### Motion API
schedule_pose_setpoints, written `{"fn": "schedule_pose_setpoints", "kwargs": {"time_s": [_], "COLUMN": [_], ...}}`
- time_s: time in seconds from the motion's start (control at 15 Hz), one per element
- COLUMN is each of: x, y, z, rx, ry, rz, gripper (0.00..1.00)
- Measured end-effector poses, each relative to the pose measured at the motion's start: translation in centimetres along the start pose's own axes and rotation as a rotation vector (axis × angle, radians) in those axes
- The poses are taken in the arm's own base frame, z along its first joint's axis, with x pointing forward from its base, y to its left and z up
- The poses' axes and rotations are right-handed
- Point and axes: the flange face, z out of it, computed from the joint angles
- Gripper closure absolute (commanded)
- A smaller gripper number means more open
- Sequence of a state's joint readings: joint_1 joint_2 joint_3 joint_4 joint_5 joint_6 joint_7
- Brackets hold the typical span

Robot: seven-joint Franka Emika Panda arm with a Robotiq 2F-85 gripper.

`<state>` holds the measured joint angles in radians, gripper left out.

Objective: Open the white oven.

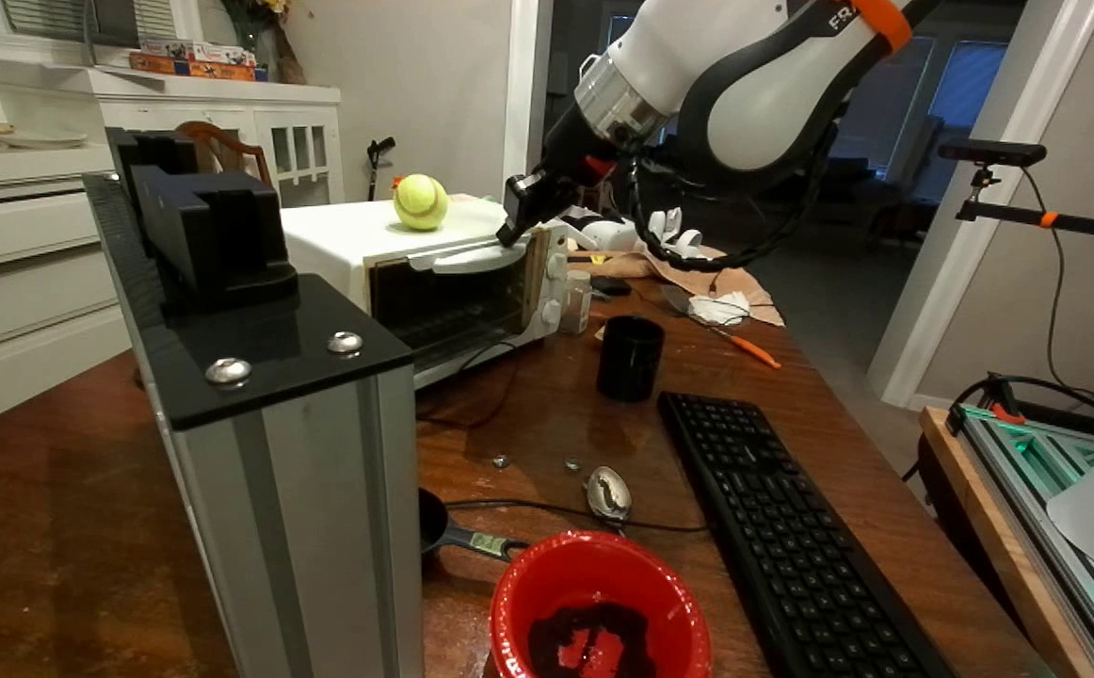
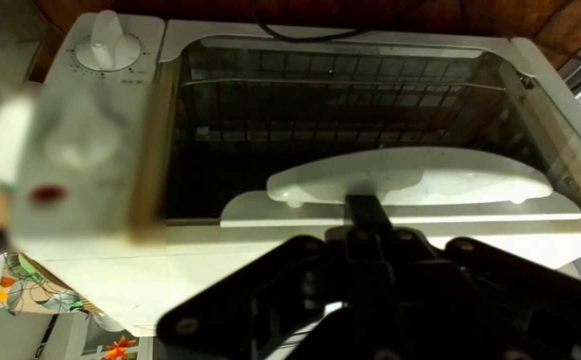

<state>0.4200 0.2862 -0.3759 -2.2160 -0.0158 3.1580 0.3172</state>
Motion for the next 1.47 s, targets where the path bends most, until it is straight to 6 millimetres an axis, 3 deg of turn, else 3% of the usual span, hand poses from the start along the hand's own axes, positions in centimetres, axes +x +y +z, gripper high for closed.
{"fn": "schedule_pose_setpoints", "kwargs": {"time_s": [0.8, 1.47], "x": [-0.3, -3.0], "y": [-0.6, -0.7], "z": [-0.8, -0.6], "rx": [-0.024, -0.010], "ry": [-0.164, -0.332], "rz": [0.040, 0.092], "gripper": [1.00, 1.00]}}
